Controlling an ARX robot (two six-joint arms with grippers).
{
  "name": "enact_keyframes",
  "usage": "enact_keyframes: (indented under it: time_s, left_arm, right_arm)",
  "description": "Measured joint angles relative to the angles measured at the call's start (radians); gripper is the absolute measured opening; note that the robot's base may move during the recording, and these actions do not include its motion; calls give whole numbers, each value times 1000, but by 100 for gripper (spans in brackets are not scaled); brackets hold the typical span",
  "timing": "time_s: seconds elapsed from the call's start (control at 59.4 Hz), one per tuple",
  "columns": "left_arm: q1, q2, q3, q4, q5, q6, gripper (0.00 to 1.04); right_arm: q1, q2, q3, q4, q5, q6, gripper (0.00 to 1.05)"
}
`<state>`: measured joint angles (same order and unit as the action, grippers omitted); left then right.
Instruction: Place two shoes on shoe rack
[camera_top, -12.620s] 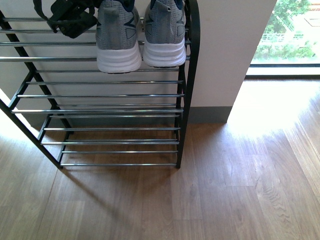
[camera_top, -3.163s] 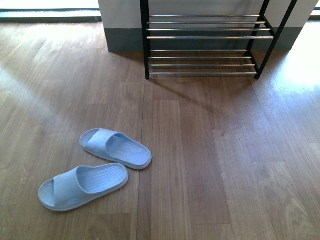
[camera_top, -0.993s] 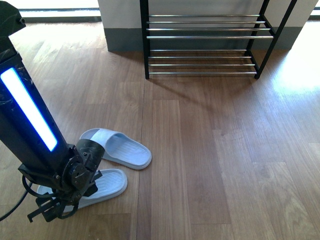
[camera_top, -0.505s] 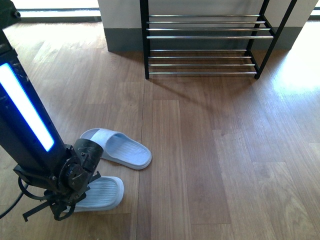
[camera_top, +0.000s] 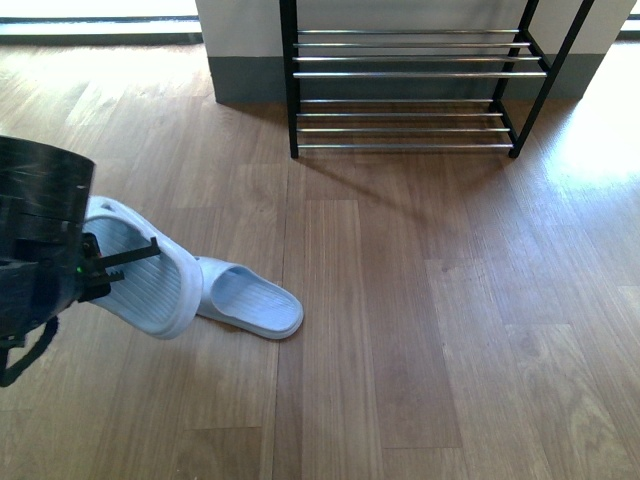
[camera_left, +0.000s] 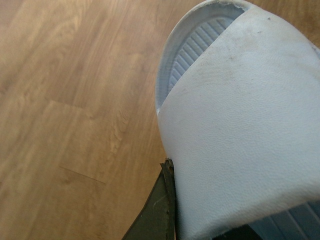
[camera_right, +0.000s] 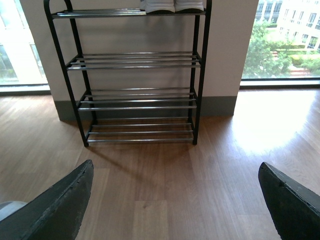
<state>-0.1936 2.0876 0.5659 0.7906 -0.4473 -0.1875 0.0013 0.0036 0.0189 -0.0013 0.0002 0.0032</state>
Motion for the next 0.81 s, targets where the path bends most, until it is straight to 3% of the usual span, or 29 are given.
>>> enact_keyframes:
  time_s: [0.135,0.337,0.555,0.673,0.808]
  left_arm:
    - [33,-266,-195,5,37,146,2]
    - [41,-719,-346,-121,53,276,2]
    - [14,-1254,-434,-431,11,250,2]
    - [13,-1486,-486,-429,-25,243,2]
    - [14,-1556,-492,-422,-29,243,2]
  right_arm:
    - [0,0,0,0,0,0,96]
    - [0,0,0,0,0,0,96]
    - [0,0,0,0,0,0,96]
    - [0,0,0,0,0,0,96]
    - [0,0,0,0,0,0,96]
